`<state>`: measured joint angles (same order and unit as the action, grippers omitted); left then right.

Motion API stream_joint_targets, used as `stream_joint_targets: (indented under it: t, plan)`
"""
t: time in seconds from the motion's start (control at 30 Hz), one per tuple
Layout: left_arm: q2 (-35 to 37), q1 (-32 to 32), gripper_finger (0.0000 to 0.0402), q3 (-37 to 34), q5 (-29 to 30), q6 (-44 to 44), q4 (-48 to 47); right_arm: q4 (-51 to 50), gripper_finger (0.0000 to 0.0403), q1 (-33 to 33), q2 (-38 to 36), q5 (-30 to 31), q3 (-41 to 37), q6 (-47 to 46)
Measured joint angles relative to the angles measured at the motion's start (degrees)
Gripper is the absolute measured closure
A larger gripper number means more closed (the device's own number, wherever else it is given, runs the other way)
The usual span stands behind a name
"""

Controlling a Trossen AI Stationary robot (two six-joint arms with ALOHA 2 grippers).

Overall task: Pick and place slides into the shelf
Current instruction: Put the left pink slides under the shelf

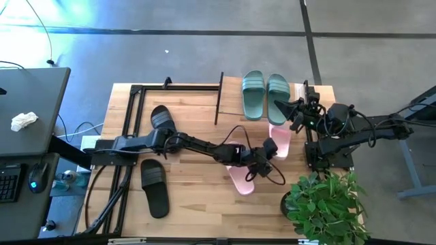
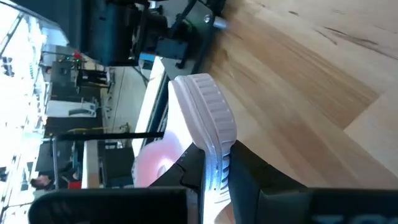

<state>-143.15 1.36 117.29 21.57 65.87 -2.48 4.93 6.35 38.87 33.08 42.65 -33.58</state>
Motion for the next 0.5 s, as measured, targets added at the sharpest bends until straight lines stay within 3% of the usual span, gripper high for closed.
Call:
stream_joint_targets:
  t: [0.2,0.5]
  plan:
    - [-4.77,-0.45,0.0371,6.72,-1.56,1.39,-2.33,-0.02,0.0403,0.0,0.0,-0.02,0.0,-0.01]
    - [-5.16,-4.27,0.0371,7.11,-5.13,-0.49,-2.01,-0.02,0.0403,0.0,-0.02,-0.54,0.0,-0.03]
